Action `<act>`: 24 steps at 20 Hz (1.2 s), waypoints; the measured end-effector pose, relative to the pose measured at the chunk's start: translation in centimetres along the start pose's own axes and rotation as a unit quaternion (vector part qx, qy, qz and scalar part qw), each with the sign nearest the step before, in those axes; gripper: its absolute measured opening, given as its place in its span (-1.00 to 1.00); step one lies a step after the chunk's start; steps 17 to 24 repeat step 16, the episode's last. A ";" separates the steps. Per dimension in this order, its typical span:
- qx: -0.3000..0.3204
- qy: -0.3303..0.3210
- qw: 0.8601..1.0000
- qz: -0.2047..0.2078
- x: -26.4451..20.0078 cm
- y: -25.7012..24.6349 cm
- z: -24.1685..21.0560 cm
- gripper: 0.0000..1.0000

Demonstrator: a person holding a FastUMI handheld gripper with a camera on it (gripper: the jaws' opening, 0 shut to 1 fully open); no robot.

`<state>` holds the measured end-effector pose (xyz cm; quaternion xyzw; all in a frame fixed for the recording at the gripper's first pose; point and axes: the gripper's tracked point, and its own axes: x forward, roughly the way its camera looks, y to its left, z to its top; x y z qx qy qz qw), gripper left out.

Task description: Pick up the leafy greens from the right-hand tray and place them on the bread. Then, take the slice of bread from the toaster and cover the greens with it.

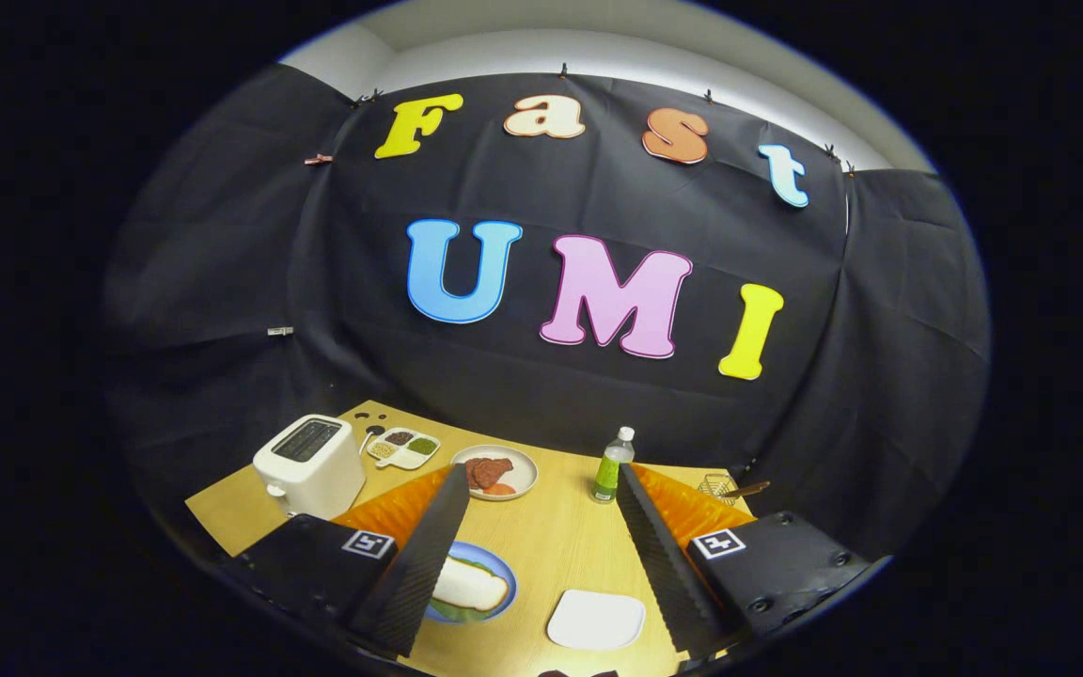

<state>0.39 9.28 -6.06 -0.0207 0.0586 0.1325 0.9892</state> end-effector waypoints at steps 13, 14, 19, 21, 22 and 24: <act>0.016 0.002 1.000 -0.016 -0.1 -1.1 0.0 0.97; 0.016 0.004 1.000 -0.015 -0.1 -1.2 -0.1 0.97; 0.016 0.006 1.000 -0.015 -0.3 -1.4 -0.2 0.97; 0.016 0.006 1.000 -0.015 -0.3 -1.4 -0.2 0.97; 0.016 0.006 1.000 -0.015 -0.3 -1.4 -0.2 0.97; 0.016 0.006 1.000 -0.015 -0.3 -1.4 -0.2 0.97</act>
